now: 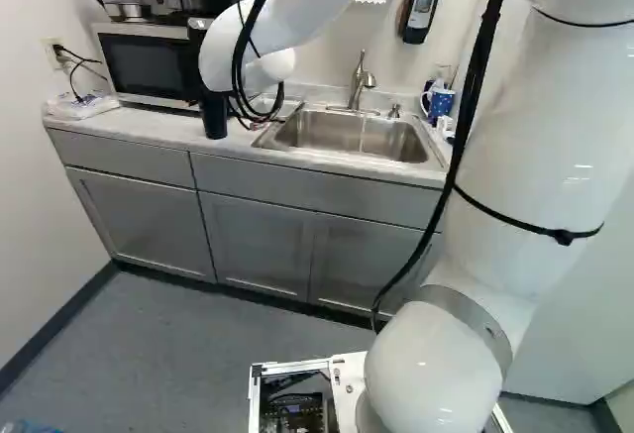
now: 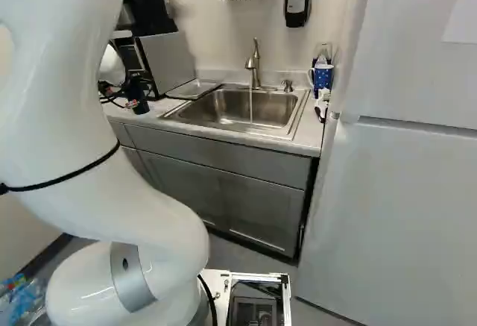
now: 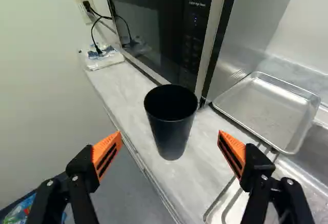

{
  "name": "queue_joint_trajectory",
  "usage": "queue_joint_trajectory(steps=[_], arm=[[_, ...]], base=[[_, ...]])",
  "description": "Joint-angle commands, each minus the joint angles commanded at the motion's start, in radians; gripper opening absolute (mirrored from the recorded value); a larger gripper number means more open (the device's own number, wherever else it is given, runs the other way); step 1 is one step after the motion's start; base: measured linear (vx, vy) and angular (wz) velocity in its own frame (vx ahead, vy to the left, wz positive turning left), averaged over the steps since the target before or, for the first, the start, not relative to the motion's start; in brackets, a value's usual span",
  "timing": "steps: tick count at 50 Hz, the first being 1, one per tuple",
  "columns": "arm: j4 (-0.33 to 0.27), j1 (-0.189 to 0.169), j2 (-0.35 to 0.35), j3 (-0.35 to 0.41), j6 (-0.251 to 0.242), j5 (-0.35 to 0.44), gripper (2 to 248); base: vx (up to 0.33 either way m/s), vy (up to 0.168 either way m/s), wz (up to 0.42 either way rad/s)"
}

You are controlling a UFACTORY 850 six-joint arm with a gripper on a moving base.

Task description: Rinse the cup and place it in the tray

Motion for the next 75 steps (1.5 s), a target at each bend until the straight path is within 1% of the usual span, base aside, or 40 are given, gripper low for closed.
queue_joint_trajectory(steps=[25,49,52,75], arm=[[0.000,0.000,-0.035,0.018,0.000,0.215,247],[0.000,0.000,-0.065,0.037,0.000,0.394,247],[0.000,0.000,-0.069,0.040,0.000,0.404,247],[0.000,0.000,-0.098,0.058,0.000,0.404,247]], base=[[0.000,0.000,0.000],[0.000,0.000,0.000],[0.000,0.000,0.000],[0.000,0.000,0.000]])
